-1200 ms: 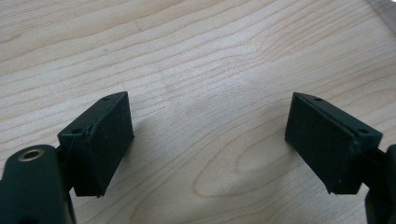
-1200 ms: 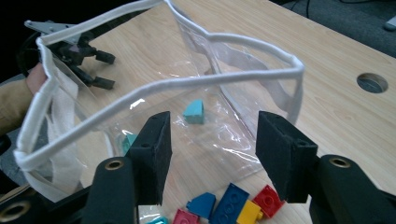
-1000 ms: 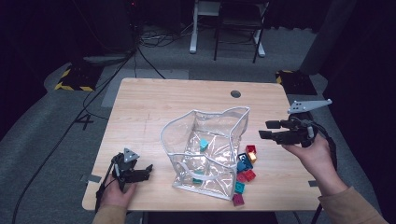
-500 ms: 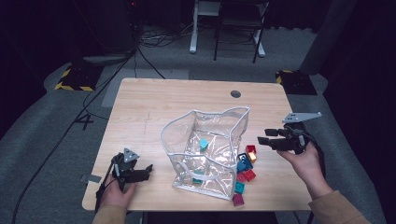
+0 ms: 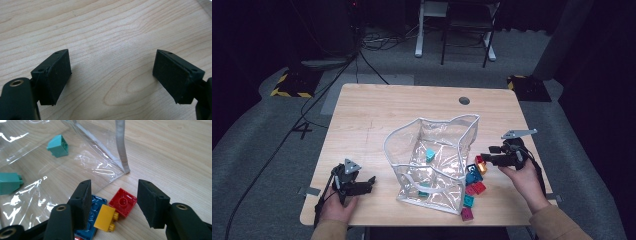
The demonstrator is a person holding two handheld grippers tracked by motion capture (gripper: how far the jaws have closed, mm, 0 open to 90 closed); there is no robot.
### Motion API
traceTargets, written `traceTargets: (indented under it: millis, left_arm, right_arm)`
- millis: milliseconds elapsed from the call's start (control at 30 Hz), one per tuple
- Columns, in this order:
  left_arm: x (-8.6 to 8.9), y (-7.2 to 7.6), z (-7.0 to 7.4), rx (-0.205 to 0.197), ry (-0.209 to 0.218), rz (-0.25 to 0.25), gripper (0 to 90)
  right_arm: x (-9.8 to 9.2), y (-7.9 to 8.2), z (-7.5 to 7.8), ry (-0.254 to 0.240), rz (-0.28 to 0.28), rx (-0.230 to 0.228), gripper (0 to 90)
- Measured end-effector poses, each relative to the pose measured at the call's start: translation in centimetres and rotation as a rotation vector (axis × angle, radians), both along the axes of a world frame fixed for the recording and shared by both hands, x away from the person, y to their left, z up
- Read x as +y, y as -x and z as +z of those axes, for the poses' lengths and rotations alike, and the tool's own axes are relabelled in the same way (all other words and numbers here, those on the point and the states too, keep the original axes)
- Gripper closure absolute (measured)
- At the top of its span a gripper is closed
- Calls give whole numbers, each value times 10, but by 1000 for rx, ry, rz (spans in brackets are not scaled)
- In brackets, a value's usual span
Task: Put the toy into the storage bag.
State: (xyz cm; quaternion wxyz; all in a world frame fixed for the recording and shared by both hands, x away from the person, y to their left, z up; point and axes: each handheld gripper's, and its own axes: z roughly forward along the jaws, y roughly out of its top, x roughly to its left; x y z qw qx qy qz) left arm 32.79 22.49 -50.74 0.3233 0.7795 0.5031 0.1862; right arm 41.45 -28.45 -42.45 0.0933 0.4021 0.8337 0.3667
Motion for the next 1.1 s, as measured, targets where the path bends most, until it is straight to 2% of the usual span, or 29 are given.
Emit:
traceTargets:
  millis: [333,533,800,967,1100]
  left_arm:
    - [0,0,0,0,0,0,156]
    - [0,0,0,-1,-3,-1,156]
    - [0,0,0,0,-1,0,156]
    - [0,0,0,-1,-2,-1,156]
    - [0,0,0,-1,-2,0,156]
  right_arm:
    - [5,-15,-29,28,-56,52,456]
    - [12,-19,-38,36,-63,62,453]
    - [20,-22,-48,122,-75,47,457]
    - [18,-24,-53,154,-85,50,462]
    - [15,-25,-55,172,-90,56,539]
